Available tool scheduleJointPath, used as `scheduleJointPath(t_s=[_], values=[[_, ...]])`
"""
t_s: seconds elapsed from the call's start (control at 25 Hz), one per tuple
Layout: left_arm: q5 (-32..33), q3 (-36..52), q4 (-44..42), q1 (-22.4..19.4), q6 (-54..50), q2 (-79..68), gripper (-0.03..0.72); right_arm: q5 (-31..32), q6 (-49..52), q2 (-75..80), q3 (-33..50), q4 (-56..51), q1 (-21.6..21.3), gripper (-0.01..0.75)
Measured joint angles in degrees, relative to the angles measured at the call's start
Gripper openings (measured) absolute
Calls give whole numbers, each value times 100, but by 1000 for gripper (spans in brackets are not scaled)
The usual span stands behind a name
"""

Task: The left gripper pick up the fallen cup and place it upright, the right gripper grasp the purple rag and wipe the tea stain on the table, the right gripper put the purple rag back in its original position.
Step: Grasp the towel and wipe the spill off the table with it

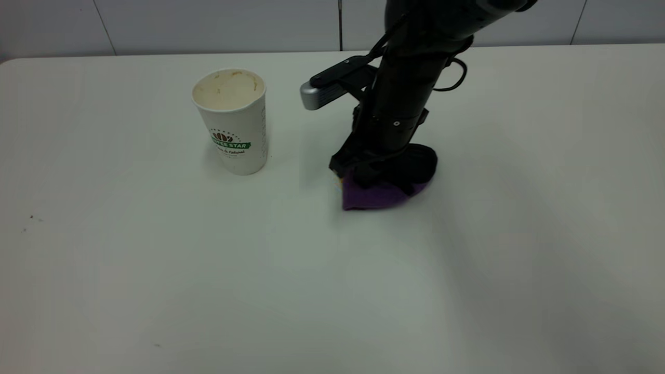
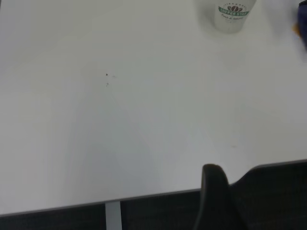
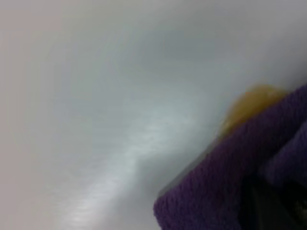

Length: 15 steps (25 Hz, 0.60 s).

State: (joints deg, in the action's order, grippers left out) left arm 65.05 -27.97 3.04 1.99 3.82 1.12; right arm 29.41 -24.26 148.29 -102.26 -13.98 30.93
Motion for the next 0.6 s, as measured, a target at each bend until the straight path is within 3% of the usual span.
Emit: scheduleJointPath(t_s=[0.36,0.6], values=[[0,0,0,0,-5,0,489,292,-969,0,0,-777,665,30],[0,0,0,0,-14,0,489,-94,-1133,0,0,-850,543,30]])
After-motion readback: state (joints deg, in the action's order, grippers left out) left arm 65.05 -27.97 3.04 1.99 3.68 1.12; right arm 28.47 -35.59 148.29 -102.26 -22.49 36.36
